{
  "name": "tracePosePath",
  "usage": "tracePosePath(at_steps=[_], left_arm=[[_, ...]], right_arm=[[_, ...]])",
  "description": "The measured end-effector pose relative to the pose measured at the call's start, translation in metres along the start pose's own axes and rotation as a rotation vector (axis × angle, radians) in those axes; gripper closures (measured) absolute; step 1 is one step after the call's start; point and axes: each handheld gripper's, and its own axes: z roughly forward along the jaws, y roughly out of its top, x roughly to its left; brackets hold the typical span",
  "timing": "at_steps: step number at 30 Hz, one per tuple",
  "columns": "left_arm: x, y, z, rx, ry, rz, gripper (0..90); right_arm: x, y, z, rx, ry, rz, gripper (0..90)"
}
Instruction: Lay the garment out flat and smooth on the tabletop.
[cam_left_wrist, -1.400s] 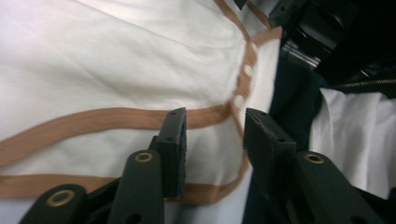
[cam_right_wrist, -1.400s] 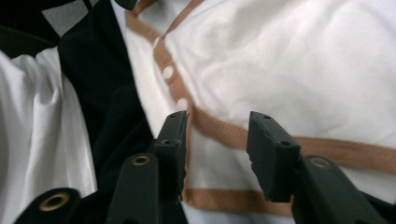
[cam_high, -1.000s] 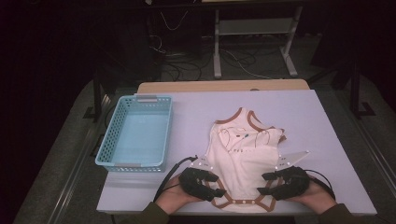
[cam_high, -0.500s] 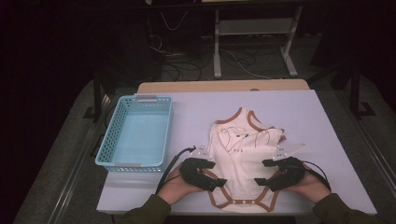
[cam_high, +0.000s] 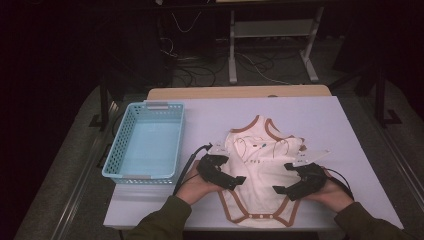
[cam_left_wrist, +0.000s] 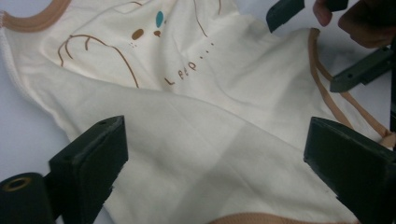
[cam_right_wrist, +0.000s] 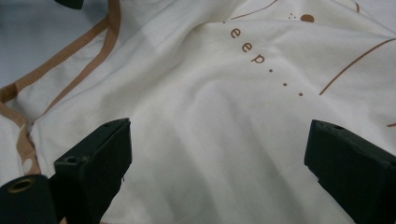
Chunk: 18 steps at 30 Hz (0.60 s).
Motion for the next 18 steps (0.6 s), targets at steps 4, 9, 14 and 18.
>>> tracePosePath(at_steps=[4, 9, 14, 18], left_arm=[[0.003, 0.006, 0.002, -0.011, 0.004, 0.001, 1.8], [0.01, 0.017, 0.005, -0.012, 0.014, 0.0, 0.0], [0.015, 0.026, 0.006, -0.011, 0.025, 0.003, 0.0], [0.019, 0.037, 0.008, -0.014, 0.046, 0.015, 0.0]], right_arm=[[0.001, 0.0, 0.0, 0.002, -0.007, 0.0, 5.4], [0.002, 0.0, 0.002, 0.007, -0.013, 0.0, 4.4], [0.003, -0.001, 0.002, 0.013, -0.008, -0.004, 3.9], [0.002, -0.002, 0.002, 0.013, -0.012, 0.003, 3.7]])
